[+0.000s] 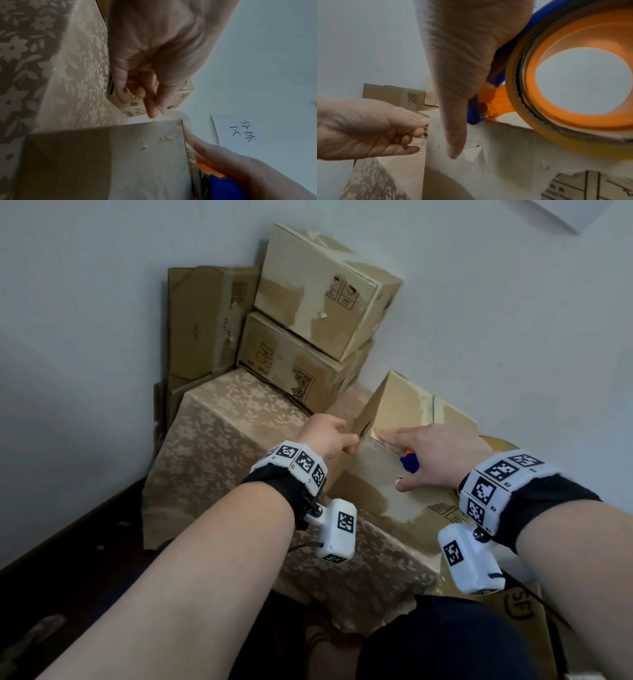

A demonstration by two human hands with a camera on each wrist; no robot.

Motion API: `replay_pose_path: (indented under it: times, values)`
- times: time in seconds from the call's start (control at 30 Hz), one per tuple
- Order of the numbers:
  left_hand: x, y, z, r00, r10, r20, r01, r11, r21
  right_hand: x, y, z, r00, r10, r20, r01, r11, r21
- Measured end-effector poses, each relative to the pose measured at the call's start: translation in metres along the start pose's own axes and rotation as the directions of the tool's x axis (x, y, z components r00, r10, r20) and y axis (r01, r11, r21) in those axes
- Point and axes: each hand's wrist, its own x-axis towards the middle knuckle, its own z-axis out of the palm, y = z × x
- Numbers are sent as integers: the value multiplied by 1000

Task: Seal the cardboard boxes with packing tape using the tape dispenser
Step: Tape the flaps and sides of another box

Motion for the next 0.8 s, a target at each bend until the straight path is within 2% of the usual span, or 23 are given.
replay_pose_path:
  times: [0.23, 0.4, 0.53, 0.6, 0.7, 0.8]
  values:
    - [0, -1, 3, 999, 2, 49, -2, 1000, 8, 1, -1, 0, 1000, 2, 11, -2, 1000, -11]
    - [-1, -6, -5, 997, -10, 77, -8, 973, 232, 3, -1, 1, 1000, 4, 17, -4, 1000, -29]
    - [-3, 4, -5, 996, 80, 47, -92, 926, 366, 3, -2, 1, 1000, 0, 22, 0, 1000, -30]
    - [-4, 12, -4, 996, 75, 51, -86, 963, 255, 3, -2, 1, 1000, 3, 25, -2, 1000, -28]
    - [-10, 19, 0, 973, 26, 230, -5, 996, -92, 4, -2, 2, 1000, 7, 21, -7, 1000, -20]
    - [-15, 21, 6, 941, 24, 338, 29, 988, -151, 5, -2, 2, 1000, 12, 19, -12, 1000, -19]
